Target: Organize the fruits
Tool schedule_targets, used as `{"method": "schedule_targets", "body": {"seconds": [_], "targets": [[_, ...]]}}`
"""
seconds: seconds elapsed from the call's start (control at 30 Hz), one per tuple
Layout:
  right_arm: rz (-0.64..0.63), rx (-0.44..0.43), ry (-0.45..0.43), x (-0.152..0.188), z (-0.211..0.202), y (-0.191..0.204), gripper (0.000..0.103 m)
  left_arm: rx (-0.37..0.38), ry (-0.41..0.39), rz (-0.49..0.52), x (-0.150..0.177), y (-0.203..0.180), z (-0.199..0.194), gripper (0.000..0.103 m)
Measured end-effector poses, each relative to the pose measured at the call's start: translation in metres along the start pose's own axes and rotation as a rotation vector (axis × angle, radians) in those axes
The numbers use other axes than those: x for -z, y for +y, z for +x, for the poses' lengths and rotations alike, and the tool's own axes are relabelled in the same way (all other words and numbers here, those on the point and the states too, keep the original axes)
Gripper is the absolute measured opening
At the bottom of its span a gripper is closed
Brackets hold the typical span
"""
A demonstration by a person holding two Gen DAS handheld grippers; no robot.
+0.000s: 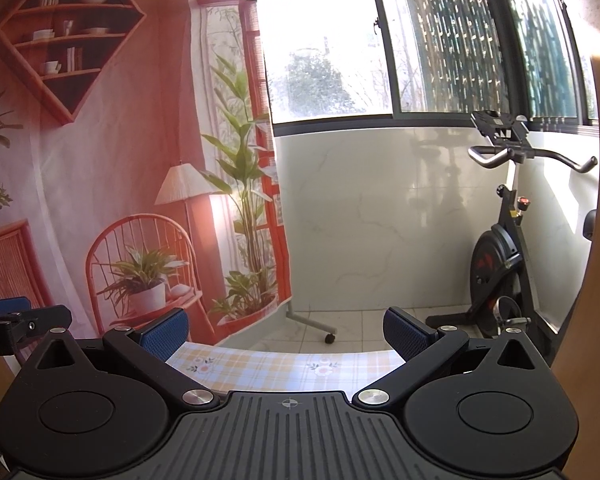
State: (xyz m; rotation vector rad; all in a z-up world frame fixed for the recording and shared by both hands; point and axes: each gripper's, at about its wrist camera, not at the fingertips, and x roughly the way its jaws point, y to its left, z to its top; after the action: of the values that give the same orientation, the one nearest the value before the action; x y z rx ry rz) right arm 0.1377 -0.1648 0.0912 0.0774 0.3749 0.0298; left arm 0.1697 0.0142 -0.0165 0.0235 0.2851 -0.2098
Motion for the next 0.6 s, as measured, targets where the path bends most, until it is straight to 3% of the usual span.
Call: {"method": "schedule_targets", "body": {"seconds": [0.6], "targets": [[-0.004,-0.005,-0.003,-0.0053,-0.0055,0.0039,0.103,0.015,-0.009,0.019,-0.0001,0.0009,-0.002,0.103]]}}
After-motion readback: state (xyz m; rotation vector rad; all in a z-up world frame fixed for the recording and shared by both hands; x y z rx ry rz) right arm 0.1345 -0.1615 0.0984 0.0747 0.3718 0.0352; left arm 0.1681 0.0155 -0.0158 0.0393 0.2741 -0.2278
